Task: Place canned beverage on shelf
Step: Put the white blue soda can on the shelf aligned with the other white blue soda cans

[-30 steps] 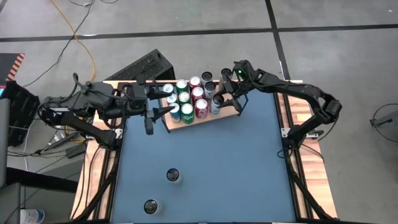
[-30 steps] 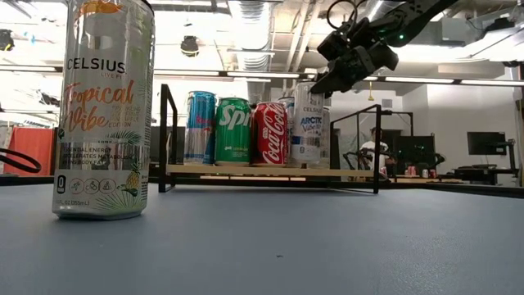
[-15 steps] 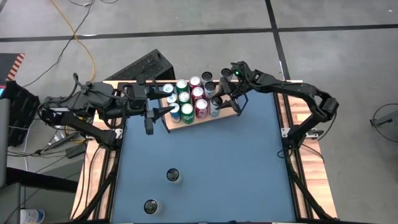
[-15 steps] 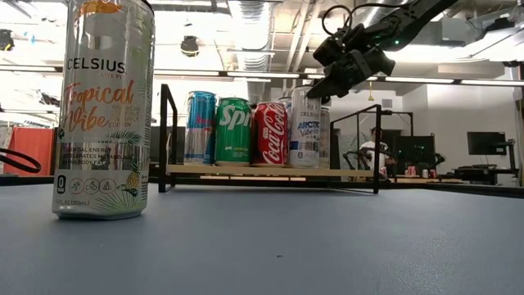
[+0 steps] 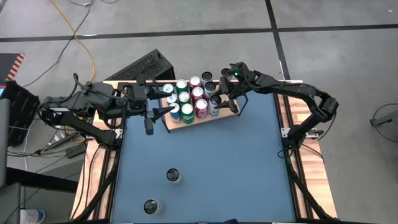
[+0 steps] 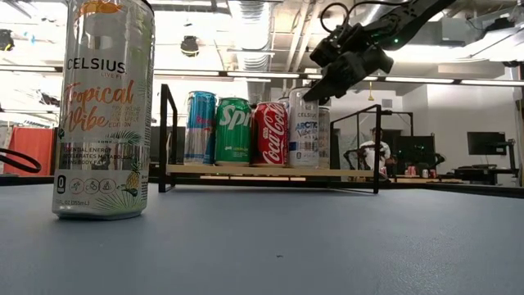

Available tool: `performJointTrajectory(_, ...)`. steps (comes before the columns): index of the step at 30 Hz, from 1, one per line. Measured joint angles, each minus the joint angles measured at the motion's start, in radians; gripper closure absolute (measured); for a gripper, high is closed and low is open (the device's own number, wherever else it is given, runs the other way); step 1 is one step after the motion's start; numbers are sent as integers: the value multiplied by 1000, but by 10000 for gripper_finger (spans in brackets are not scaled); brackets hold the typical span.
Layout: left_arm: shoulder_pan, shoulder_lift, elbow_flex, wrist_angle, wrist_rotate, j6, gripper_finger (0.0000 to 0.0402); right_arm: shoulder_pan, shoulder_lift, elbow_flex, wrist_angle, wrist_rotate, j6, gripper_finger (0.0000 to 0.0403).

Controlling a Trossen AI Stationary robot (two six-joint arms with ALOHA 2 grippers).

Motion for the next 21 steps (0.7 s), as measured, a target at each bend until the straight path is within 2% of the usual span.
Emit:
performJointTrajectory(10,0,0,0,-1,0,0,196,3,2,58,-86,55,16,127)
performJointTrajectory(17,0,0,0,-16,-1,0,196,3,2,71,-149,53,12,127)
performJointTrajectory(21,-1,0,0,-20,-36,-4,196,3,1,71,-153,53,13,127)
